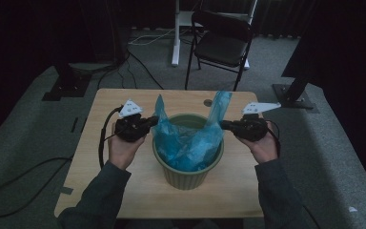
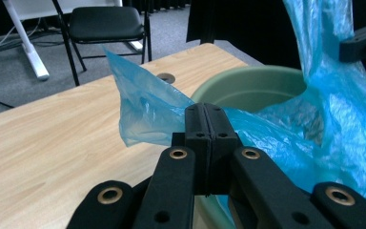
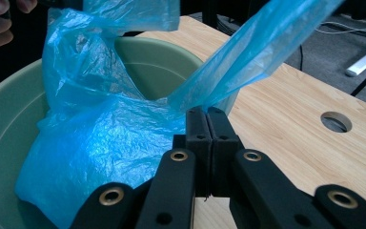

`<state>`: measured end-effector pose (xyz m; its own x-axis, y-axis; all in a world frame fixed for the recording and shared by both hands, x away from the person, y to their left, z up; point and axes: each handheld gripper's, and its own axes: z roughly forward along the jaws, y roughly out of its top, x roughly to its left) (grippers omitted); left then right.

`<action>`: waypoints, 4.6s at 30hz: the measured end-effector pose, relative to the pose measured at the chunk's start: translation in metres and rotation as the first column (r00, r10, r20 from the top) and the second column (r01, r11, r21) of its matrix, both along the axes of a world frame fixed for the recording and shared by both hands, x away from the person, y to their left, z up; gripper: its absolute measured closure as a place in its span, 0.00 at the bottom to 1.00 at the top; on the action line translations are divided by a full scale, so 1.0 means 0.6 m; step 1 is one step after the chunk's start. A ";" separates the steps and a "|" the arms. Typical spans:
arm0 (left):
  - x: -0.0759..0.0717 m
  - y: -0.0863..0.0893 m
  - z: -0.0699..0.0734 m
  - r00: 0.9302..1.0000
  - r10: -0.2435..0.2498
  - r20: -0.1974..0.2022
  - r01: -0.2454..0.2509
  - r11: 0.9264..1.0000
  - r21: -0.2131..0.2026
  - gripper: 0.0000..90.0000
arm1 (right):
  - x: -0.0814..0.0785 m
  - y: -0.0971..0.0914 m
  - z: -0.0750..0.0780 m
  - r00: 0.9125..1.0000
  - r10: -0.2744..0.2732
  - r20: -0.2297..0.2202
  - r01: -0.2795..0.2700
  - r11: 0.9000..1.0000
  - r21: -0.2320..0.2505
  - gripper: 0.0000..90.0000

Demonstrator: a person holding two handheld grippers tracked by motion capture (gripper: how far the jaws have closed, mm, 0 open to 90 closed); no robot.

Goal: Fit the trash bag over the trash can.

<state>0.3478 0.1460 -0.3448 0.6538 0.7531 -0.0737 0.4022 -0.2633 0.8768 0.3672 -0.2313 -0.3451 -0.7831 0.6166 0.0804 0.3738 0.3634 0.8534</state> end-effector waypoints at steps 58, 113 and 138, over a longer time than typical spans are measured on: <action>0.086 -0.112 0.015 0.912 -0.349 -0.215 0.402 0.867 0.295 0.99 | -0.002 -0.002 0.016 0.999 0.015 0.038 -0.017 0.998 0.053 0.99; 0.031 -0.112 0.073 0.965 -0.258 0.039 0.249 0.955 0.159 1.00 | 0.063 0.152 0.040 0.978 0.208 -0.022 -0.209 0.977 -0.040 0.61; 0.044 -0.086 0.058 0.983 -0.180 0.033 0.175 0.978 0.109 1.00 | 0.053 0.141 0.026 0.990 0.141 -0.029 -0.144 0.967 -0.208 0.59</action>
<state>0.3739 0.0947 -0.3100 0.7785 0.6269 0.0304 0.3039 -0.4188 0.8557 0.3990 -0.1466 -0.3296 -0.8638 0.5031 -0.0271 0.3164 0.5835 0.7479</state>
